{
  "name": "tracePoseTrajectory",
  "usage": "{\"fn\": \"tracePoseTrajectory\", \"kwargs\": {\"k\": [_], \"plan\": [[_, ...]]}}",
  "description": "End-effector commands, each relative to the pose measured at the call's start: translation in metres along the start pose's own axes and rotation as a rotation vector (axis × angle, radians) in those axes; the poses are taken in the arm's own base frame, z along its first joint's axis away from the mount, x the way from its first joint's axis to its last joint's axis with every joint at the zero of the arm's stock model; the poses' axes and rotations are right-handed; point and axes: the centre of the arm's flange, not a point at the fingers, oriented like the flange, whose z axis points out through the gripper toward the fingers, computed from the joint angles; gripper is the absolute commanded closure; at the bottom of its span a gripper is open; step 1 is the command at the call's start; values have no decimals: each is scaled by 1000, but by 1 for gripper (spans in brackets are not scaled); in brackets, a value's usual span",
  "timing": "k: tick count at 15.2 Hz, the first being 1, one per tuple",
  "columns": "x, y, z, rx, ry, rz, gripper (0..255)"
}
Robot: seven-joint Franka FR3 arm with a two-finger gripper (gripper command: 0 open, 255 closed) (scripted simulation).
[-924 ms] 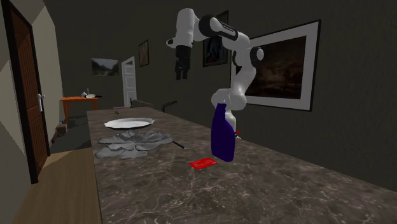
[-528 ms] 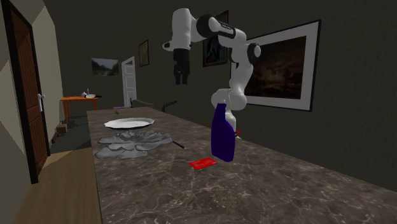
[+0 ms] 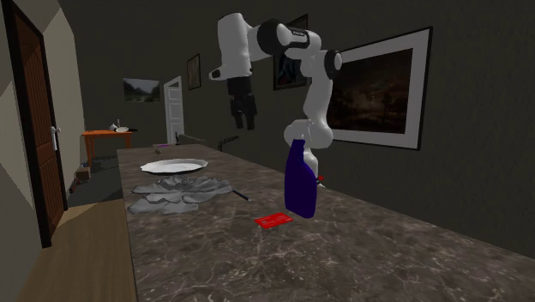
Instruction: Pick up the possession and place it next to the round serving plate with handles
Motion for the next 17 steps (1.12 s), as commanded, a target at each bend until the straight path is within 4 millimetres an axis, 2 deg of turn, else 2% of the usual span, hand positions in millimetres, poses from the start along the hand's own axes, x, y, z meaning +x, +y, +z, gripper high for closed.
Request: {"fn": "tracePoseTrajectory", "kwargs": {"k": [1,9,17], "plan": [[14,-24,15,-3,-41,-8,0],[62,-113,75,-17,-200,-42,0],[97,-202,142,-30,-359,-77,0]]}}
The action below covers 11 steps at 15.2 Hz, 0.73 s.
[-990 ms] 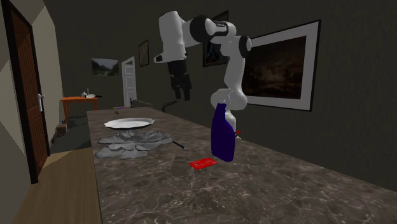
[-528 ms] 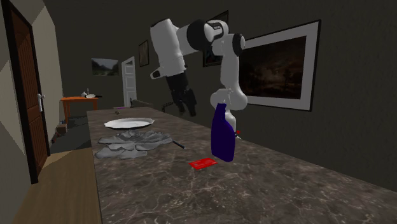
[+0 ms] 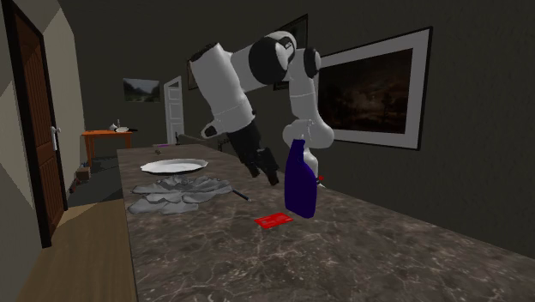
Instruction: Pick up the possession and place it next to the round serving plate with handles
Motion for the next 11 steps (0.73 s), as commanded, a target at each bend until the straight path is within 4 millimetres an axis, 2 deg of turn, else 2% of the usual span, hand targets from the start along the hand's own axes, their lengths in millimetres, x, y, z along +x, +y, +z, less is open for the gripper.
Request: {"fn": "tracePoseTrajectory", "kwargs": {"k": [1,5,11], "plan": [[16,-24,15,-3,-41,-9,0],[40,-64,41,-9,-113,-24,0],[36,-64,72,-9,-113,-24,0]]}}
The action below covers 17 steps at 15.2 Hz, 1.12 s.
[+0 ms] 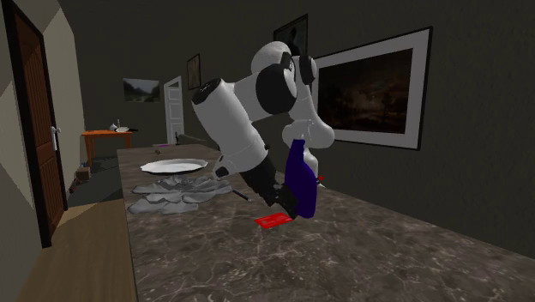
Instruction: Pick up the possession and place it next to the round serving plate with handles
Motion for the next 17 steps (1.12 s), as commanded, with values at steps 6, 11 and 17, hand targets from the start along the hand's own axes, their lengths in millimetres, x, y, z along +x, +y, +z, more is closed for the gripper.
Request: {"fn": "tracePoseTrajectory", "kwargs": {"k": [6,11,17], "plan": [[1,0,15,0,0,0,0],[1,0,15,0,0,0,255],[-1,2,15,0,0,0,255]]}}
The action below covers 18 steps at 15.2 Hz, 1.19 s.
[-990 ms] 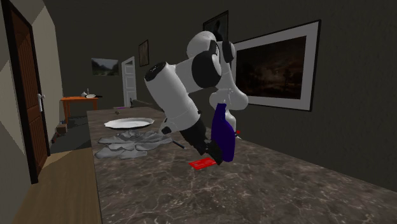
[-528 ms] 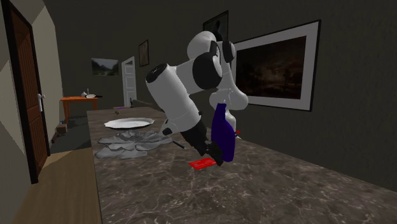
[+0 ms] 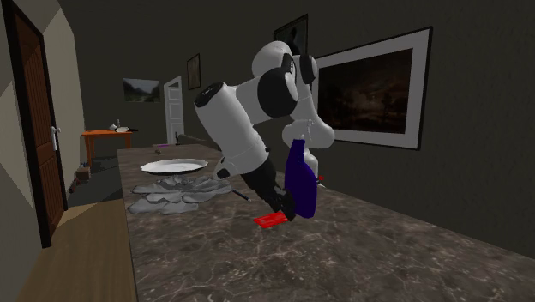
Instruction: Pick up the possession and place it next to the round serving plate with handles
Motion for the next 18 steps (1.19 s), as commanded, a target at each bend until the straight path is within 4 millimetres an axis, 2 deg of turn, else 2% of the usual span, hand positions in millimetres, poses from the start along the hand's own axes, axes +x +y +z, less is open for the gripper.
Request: {"fn": "tracePoseTrajectory", "kwargs": {"k": [1,2,18], "plan": [[1,-3,6,-2,-8,-5,255],[2,-5,7,-2,-8,-4,255],[-44,-6,-64,-2,-8,-4,255]]}}
